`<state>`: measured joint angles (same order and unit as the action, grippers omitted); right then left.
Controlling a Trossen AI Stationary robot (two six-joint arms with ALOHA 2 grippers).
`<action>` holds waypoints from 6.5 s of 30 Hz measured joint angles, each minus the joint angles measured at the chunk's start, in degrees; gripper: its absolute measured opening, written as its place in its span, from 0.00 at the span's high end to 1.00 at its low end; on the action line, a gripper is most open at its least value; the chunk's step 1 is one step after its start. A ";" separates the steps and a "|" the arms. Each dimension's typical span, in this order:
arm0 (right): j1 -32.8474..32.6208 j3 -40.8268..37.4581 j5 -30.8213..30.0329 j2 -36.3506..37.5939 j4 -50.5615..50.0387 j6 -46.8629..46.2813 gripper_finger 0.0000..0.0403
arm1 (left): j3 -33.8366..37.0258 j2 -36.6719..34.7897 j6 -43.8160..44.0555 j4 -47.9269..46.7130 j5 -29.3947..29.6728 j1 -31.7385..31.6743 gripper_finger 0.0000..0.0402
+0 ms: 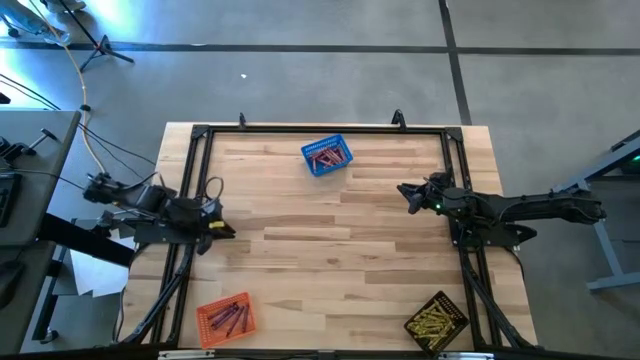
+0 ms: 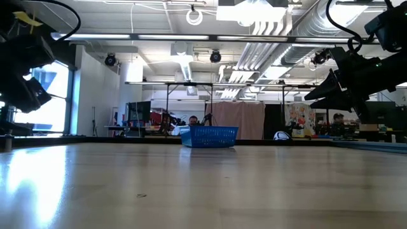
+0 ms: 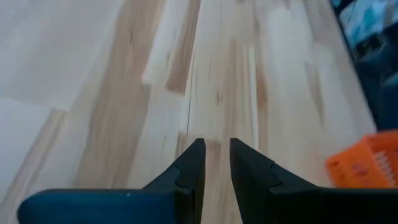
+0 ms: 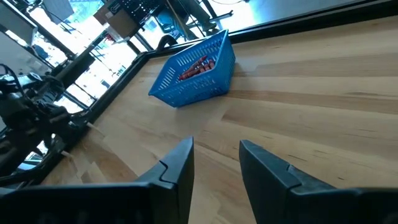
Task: Sort crayons
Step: Return to Home Position
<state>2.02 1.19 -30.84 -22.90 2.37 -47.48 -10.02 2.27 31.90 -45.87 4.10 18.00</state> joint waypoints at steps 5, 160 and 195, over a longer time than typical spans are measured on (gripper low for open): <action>-0.01 0.00 -0.01 0.03 0.00 0.00 0.72 | -0.07 -2.09 -0.02 0.86 0.17 -2.87 0.85; 50.21 -0.63 14.59 0.05 10.65 41.19 0.72 | 9.29 -2.02 -46.51 49.92 29.55 -60.72 0.85; 50.18 -0.66 14.61 0.05 10.36 8.92 0.72 | 9.29 -2.02 -46.56 49.92 29.56 -60.72 0.85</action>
<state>52.21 0.54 -16.23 -22.85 12.73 -38.57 -0.73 0.25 -14.66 4.05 33.66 -42.72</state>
